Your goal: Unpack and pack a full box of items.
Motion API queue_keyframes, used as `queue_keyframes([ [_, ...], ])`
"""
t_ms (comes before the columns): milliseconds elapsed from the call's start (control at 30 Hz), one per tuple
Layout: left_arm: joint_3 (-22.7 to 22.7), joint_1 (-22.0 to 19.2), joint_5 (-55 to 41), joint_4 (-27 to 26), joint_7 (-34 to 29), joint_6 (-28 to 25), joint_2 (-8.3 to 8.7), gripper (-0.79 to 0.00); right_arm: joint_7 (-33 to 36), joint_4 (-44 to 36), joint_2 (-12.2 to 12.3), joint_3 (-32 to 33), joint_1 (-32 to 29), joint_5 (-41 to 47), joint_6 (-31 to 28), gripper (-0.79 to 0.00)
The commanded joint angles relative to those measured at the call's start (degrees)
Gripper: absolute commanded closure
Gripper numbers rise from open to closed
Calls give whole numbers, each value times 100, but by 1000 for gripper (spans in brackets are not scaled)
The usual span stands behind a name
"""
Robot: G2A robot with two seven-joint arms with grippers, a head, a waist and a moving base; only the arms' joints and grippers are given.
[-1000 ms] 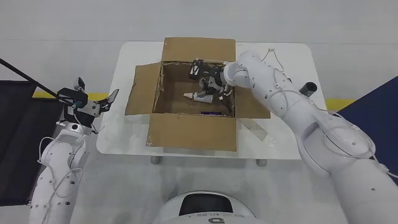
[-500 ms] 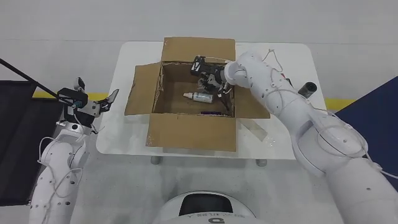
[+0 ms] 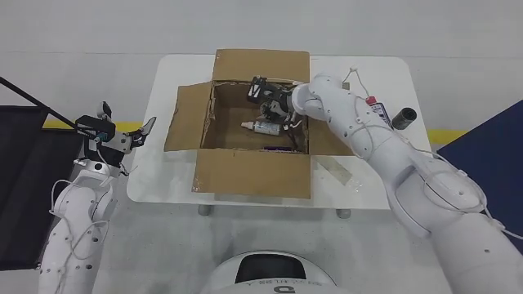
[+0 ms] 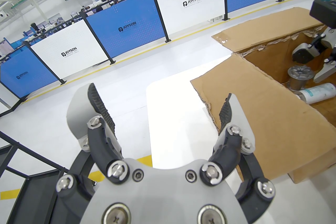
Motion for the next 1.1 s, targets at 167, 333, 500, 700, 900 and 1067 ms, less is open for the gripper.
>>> queue_keyframes([
  [167,0,0,0,0,0,0,0,-785,298,-406,153,215,-217,-205,241,-659],
  [333,0,0,0,0,0,0,0,-785,515,-532,167,285,-304,-283,292,-613],
  [500,0,0,0,0,0,0,0,-785,575,-473,129,330,-294,-282,156,-582],
  [700,0,0,0,0,0,0,0,-785,680,-331,19,298,-252,-278,15,-573],
  [900,0,0,0,0,0,0,0,-785,471,-228,-53,351,-193,5,-786,-576],
  [1067,0,0,0,0,0,0,0,-785,264,-183,-18,479,-149,-65,-929,-603],
])
